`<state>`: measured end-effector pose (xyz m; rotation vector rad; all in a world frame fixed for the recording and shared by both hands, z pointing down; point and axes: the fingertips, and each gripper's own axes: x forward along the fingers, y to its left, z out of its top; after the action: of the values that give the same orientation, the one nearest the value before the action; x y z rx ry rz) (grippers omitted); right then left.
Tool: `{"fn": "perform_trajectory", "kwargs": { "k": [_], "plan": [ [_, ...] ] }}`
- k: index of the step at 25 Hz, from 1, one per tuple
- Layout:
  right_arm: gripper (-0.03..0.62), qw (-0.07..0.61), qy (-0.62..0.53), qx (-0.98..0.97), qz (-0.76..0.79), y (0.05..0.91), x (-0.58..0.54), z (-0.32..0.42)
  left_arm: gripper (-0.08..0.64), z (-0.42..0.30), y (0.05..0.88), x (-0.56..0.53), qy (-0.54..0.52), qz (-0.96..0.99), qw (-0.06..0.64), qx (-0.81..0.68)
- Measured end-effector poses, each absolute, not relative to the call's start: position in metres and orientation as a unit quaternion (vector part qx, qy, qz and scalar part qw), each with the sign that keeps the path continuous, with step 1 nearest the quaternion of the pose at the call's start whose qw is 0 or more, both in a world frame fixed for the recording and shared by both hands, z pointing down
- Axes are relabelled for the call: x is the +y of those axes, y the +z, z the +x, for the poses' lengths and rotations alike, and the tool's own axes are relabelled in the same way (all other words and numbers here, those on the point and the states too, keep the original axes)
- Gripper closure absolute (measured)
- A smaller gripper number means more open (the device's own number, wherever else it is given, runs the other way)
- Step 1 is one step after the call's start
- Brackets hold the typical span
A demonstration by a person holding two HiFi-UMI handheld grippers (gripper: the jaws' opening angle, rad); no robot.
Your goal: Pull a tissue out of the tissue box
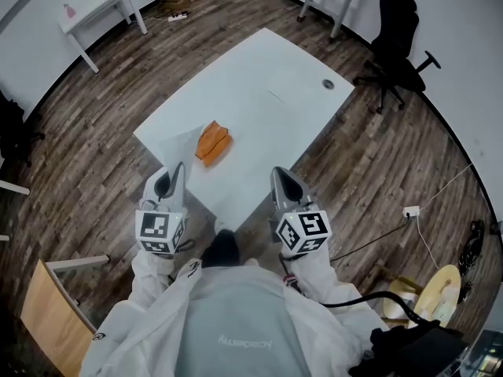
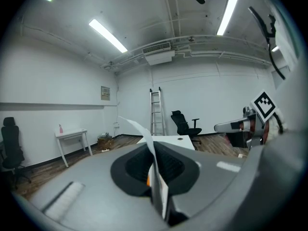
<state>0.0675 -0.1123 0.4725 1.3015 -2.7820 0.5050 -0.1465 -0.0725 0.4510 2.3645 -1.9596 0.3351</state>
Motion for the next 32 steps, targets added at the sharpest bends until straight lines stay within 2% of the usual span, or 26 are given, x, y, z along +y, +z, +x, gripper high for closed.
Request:
{"fn": "perform_trajectory", "kwargs": {
  "k": [17,32],
  "plan": [
    [0.591,-0.01,0.155,-0.903,0.401,0.459,-0.054,0.099,0.56,-0.115,0.425,-0.006,0.121,0.753,-0.01,-0.646],
    [0.592,0.0,0.16,-0.903,0.398,0.47,-0.026,0.096,0.56,-0.109,0.43,0.016,0.119,0.761,-0.005,-0.638]
  ]
}}
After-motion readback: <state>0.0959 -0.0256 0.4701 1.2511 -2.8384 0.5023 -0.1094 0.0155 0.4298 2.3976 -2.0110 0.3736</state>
